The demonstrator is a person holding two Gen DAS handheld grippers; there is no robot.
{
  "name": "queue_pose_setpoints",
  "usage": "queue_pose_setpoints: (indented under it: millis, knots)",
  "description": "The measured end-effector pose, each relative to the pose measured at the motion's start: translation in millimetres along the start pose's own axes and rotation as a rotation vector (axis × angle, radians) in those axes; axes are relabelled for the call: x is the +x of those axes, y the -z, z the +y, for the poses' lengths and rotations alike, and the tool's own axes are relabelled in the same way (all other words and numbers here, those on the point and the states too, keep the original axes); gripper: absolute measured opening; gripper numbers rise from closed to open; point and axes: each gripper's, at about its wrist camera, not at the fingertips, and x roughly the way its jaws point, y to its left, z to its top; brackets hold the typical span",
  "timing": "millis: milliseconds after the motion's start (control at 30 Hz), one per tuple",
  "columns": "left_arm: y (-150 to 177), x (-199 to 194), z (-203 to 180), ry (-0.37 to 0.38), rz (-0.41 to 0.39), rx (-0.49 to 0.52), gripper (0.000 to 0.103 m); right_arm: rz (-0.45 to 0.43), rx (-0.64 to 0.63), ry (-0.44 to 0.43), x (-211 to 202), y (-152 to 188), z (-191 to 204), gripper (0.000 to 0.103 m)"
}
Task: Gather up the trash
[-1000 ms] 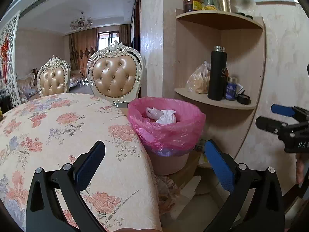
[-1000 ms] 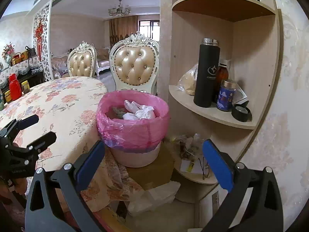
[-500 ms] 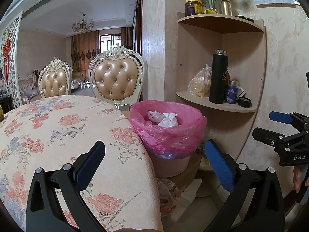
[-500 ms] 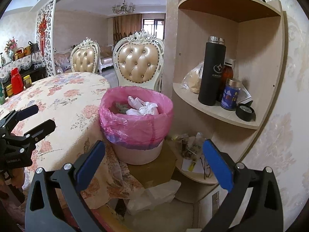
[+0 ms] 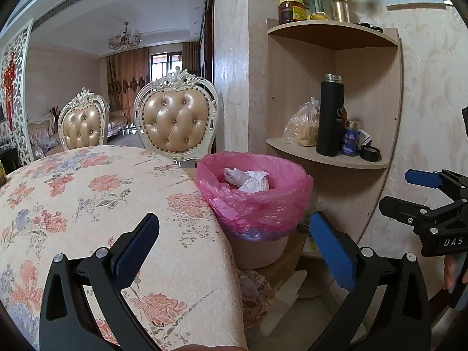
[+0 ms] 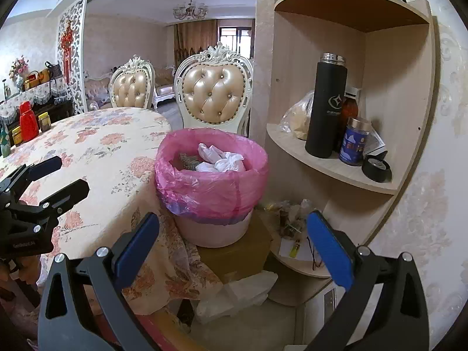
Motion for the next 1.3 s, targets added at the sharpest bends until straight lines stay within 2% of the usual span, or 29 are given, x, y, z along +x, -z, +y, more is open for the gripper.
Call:
queue_pose_setpoints:
  millis: [1300]
  knots:
    - [0.8, -3.9, -7.5, 0.021, -0.011, 0.022, 0.097, -0.005, -0.006, -0.013, -1.0, -2.9, 0.9, 0.098]
